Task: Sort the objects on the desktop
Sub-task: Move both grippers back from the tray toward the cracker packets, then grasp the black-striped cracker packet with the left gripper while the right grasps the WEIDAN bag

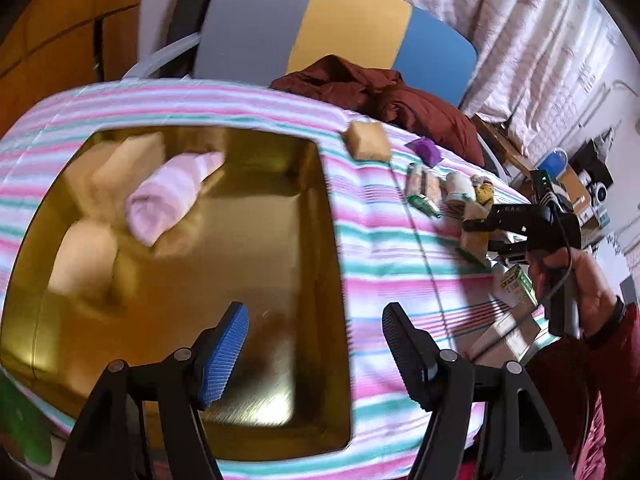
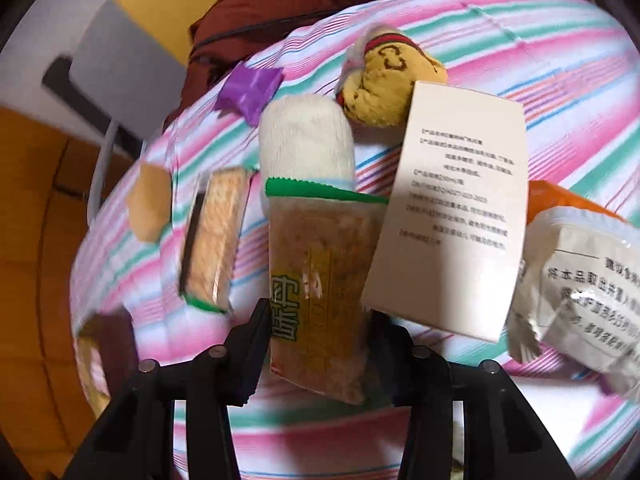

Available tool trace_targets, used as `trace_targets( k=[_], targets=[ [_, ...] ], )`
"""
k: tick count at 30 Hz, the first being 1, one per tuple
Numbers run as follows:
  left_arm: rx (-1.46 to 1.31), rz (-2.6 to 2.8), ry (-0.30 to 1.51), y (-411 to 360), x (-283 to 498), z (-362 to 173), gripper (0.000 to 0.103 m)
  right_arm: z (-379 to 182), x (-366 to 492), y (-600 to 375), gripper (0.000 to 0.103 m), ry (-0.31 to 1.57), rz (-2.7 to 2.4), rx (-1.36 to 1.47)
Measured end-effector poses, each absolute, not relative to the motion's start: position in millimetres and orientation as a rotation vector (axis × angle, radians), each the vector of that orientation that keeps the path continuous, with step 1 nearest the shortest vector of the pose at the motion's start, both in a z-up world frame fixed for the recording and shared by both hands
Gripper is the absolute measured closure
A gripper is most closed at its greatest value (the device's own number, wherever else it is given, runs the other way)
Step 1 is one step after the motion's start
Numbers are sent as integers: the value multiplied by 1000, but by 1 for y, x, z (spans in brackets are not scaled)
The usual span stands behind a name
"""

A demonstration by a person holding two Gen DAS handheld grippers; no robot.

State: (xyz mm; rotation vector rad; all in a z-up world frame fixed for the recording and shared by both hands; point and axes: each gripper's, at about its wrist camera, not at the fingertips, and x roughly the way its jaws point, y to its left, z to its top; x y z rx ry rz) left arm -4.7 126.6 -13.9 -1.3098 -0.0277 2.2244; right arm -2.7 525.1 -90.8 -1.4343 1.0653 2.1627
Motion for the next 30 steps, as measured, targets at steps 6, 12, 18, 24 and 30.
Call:
trace_targets(
  k=[6, 12, 18, 24, 30],
  targets=[
    [-1284, 2208, 88, 186, -31, -7, 32, -93, -1, 521, 55, 997, 2232, -1456],
    [-1246, 2129, 175, 264, -61, -16, 31, -94, 1, 523, 54, 1064, 2212, -1473],
    [-1255, 2011, 327, 345, -80, -42, 28, -92, 0, 516, 54, 997, 2216, -1502],
    [-1244, 1980, 396, 385, -104, -58, 28, -93, 4, 522, 55, 1055, 2201, -1494],
    [-1236, 1941, 486, 406, -108, -74, 27, -94, 5, 524, 56, 1071, 2183, -1495]
  ],
)
